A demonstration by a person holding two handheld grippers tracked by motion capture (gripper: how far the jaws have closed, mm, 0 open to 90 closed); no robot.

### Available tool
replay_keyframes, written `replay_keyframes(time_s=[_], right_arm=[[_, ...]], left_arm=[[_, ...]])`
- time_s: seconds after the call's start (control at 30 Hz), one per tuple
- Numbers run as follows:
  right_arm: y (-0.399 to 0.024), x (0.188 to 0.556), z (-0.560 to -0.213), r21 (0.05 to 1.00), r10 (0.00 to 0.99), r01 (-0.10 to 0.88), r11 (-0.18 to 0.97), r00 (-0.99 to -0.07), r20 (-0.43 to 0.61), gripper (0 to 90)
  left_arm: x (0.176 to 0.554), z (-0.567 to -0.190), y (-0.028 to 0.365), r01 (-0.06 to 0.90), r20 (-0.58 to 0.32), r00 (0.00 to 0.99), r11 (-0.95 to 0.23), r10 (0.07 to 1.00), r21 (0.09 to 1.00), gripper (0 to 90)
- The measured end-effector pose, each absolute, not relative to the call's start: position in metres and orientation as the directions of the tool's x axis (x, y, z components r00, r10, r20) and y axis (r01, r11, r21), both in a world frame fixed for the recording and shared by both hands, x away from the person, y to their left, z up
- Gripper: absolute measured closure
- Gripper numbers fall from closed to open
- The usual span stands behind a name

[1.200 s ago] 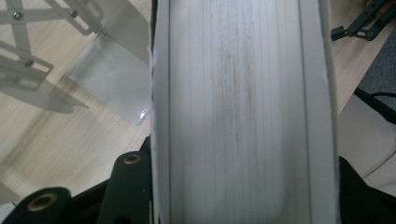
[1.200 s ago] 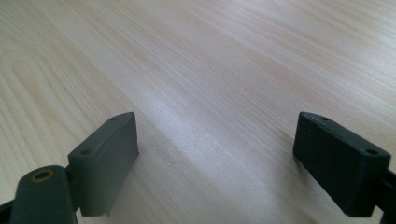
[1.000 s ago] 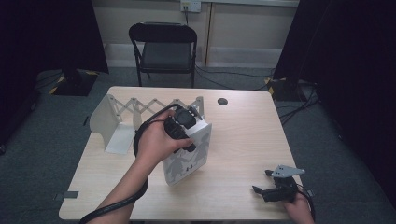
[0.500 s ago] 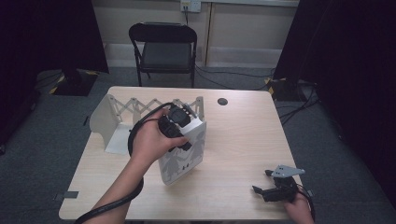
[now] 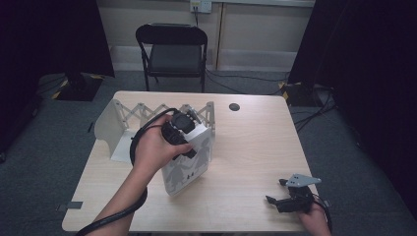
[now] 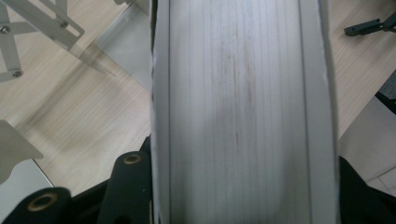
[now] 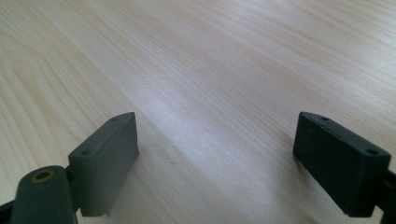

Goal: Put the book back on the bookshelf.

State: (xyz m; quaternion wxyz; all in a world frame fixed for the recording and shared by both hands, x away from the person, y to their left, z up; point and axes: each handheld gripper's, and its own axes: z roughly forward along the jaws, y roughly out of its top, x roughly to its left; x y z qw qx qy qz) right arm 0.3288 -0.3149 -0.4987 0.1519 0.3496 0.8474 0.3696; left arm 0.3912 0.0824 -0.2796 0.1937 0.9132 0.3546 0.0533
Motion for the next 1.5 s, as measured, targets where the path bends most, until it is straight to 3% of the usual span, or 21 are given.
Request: replay_keyframes(time_s=[1.5], right_arm=[[-0.315,0.329,-0.499,0.733,0.705,0.48,0.482,-0.71,0.001,13.5]], left_arm=[[0.414,-0.284,0.093,0.698,-0.065,0.67,-0.597,0.74,0.394,52.4]])
